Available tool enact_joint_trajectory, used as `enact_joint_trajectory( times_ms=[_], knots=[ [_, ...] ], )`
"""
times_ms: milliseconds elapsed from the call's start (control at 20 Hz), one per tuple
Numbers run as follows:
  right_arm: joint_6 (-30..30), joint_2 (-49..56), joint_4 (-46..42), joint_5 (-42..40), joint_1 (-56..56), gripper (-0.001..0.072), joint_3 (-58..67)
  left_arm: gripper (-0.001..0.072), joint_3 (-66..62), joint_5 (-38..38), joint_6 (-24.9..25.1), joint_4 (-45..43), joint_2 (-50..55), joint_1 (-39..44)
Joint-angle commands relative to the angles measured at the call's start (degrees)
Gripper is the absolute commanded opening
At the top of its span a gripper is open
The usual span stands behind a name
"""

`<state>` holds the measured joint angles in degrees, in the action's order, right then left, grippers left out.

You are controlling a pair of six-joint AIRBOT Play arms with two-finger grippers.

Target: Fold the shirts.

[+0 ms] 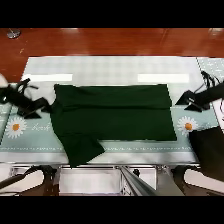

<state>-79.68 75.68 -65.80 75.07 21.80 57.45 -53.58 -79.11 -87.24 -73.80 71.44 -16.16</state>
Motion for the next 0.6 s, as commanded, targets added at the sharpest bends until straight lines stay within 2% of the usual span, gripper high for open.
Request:
enact_joint_trajectory(
  times_ms=[0, 200, 350, 450, 550],
  knots=[
    [3.5, -13.3, 8.0, -7.6, 4.2, 0.0615, -18.4, 0.0702, 17.4, 7.5, -2.1, 4.3, -13.8, -7.8],
    [6.4, -20.8, 17.0, -8.2, 4.0, 0.0614, -28.1, 0.0701, 31.7, 9.0, 0.7, 9.4, -21.1, -7.7],
    [6.5, -21.7, 17.5, -7.6, 4.0, 0.0614, -28.8, 0.0701, 34.7, 10.6, 1.3, 13.6, -21.4, -6.9],
    [6.5, -21.7, 18.3, -7.2, 4.0, 0.0614, -28.8, 0.0701, 35.1, 10.5, 4.6, 20.1, -21.2, -6.2],
    [6.5, -21.7, 20.3, -7.2, 4.0, 0.0614, -28.8, 0.0701, 35.3, 10.4, 5.0, 21.1, -20.9, -2.4]
  ],
)
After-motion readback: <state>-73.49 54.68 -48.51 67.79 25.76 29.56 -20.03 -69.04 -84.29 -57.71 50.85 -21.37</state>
